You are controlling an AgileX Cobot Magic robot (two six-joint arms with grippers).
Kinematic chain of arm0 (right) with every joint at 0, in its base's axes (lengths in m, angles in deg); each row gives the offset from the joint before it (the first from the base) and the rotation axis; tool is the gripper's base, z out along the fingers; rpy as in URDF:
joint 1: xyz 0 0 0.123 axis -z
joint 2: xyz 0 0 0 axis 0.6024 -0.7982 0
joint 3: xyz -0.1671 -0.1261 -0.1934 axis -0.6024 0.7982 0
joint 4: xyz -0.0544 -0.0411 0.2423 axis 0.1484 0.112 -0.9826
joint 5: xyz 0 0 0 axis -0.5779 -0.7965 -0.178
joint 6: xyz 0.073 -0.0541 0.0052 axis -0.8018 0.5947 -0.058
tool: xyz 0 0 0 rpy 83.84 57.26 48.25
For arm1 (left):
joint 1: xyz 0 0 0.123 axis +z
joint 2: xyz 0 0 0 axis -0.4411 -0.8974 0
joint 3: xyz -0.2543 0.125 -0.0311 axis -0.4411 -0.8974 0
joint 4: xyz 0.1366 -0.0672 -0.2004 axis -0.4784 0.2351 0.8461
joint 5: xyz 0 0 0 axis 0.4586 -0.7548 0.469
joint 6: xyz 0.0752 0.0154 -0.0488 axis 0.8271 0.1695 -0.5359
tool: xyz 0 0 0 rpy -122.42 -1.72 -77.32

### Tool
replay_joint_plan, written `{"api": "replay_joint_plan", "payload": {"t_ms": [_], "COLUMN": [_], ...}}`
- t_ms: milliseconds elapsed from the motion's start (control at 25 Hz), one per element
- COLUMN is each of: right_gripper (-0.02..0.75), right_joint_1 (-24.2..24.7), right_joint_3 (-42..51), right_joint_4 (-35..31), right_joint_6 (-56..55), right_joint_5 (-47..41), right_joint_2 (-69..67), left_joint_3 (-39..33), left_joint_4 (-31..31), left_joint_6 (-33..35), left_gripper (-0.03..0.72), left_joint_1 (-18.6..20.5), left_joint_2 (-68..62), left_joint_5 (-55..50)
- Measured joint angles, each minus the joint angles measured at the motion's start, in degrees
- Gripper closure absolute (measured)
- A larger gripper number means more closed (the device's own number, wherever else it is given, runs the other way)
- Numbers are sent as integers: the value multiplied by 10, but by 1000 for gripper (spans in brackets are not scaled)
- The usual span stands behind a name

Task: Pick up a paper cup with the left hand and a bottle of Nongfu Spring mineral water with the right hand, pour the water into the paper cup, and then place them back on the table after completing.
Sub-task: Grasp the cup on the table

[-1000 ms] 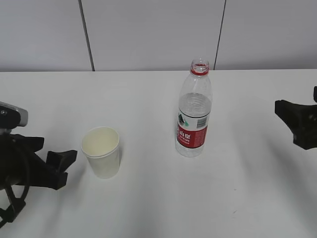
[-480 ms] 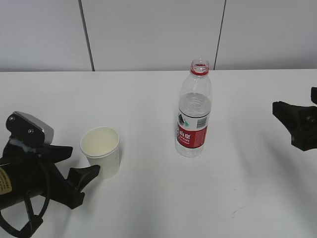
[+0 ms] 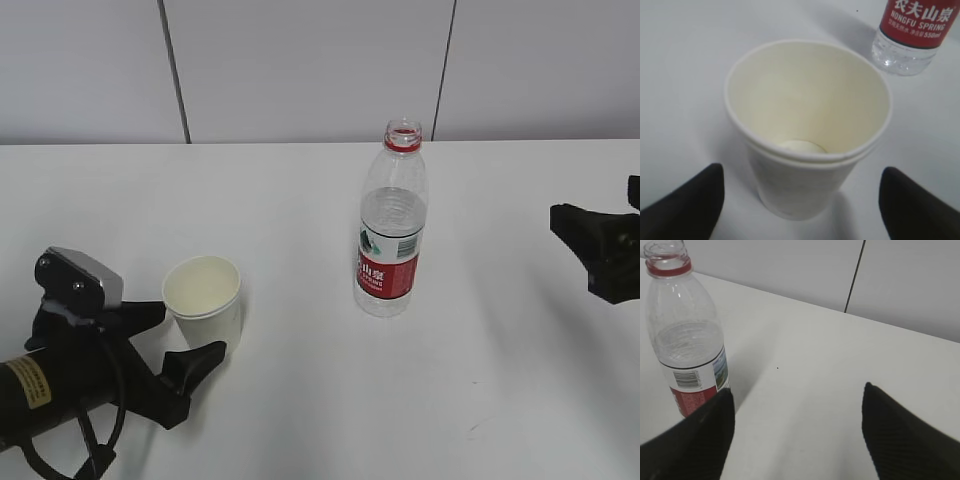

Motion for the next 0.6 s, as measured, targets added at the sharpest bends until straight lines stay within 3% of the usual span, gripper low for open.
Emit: {"api": "replay_joint_plan", "payload": {"t_ms": [600], "right_gripper": [150], "right_joint_1": [0], "right_joint_3": [0], "right_joint_4": [0], "right_joint_6": [-1], "right_joint_5": [1], "right_joint_2": [0], "left_joint_3": [44], "left_joint_4": [-17], "left_joint_6": [0], "left_gripper": [100], "left_joint_1": [0], "left_joint_2": [-12], "left_joint_5": [4]}}
